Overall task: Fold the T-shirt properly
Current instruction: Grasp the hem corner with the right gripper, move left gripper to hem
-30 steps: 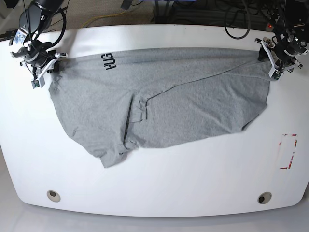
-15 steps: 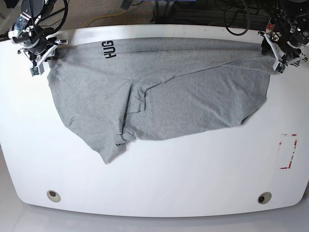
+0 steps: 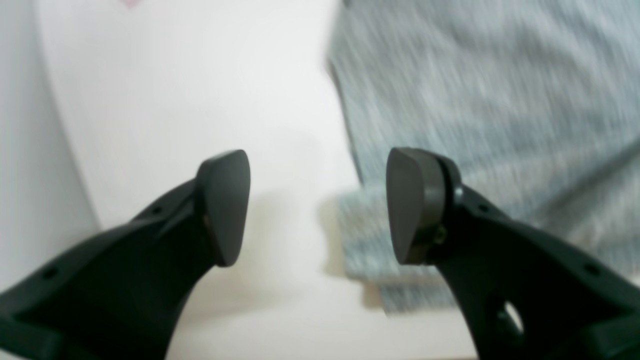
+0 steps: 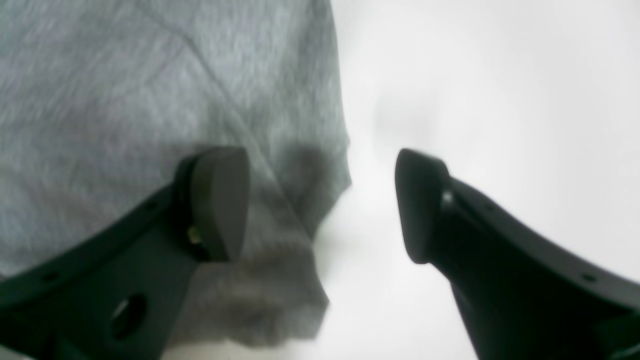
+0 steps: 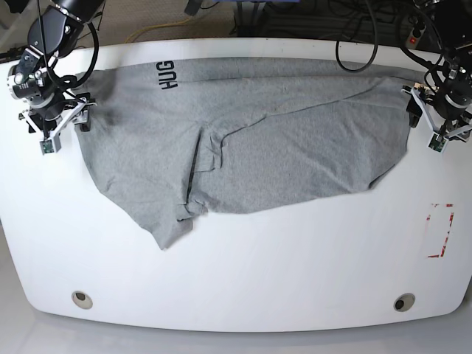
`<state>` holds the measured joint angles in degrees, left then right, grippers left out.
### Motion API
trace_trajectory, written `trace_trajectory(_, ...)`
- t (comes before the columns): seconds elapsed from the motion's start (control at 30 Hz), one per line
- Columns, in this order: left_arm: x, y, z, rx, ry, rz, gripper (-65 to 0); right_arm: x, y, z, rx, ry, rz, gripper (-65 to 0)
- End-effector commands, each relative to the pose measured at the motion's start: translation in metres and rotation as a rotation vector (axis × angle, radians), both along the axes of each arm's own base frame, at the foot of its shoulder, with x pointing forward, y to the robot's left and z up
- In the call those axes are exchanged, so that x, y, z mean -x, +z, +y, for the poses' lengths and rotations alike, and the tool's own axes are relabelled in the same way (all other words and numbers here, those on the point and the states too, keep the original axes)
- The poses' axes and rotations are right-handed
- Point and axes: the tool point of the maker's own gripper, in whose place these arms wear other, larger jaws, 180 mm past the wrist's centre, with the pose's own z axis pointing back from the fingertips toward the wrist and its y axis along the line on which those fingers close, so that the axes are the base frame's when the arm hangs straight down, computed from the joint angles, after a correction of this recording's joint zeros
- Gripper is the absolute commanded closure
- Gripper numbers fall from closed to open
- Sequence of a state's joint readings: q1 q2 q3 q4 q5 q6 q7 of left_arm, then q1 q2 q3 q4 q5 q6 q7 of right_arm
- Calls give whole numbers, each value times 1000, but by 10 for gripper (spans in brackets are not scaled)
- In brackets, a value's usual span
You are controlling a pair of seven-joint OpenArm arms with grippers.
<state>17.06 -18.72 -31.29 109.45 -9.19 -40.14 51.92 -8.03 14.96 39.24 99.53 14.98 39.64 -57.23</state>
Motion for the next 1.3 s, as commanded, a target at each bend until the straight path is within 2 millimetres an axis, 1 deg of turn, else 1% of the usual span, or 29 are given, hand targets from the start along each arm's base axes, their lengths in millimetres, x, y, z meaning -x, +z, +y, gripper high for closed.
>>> trace_trajectory(0.0, -16, 16, -3, 1, -6, -65, -403, -32, 16, 2, 11, 67, -53, -423)
trace_trajectory(0.03, -19, 17, -6, 15, -2, -77, -403, -43, 16, 5, -1, 80, -58, -423)
trace_trajectory(0.13, -24, 21, -7, 19, 1, -96, -403, -69, 20, 9, -35, 86, -84, -423)
trace_trajectory(0.2, -25, 21, -7, 20, 3, -98, -403, -86, 26, 6, -44, 91, -97, -423)
trace_trajectory(0.23, -25, 20, -7, 22, 2, -97, -403, -99, 30, 8, -54, 100, -107, -423)
trace_trajectory(0.3, -23, 19, -7, 22, 2, -93, -403, -121, 31, 15, -85, 123, -114, -423)
trace_trajectory(0.37, -23, 19, -7, 22, 2, -91, -403, -139, 34, 17, -107, 137, -132, -422)
trace_trajectory(0.43, -22, 18, -8, 23, 2, -90, -403, -158, 31, 24, -144, 158, -139, -422)
trace_trajectory(0.53, -16, 13, -6, 21, 7, -70, -403, -186, 27, 35, -198, 186, -154, -422)
trace_trajectory(0.7, -10, 9, -5, 18, 7, -51, -403, -215, 14, 54, -284, 202, -161, -422)
trace_trajectory(0.87, -8, 8, -5, 20, 10, -48, -401, -224, -2, 65, -334, 197, -152, -422)
trace_trajectory(0.93, -4, 5, -5, 20, 10, -34, -401, -223, -13, 70, -355, 191, -158, -422)
trace_trajectory(1.03, -2, 4, -5, 21, 9, -30, -401, -225, -16, 75, -358, 203, -180, -422)
trace_trajectory(1.17, -2, 3, -5, 21, 9, -28, -401, -221, -23, 85, -333, 254, -173, -422)
trace_trajectory(1.27, -2, 3, -6, 22, 9, -28, -401, -213, -33, 87, -334, 256, -154, -422)
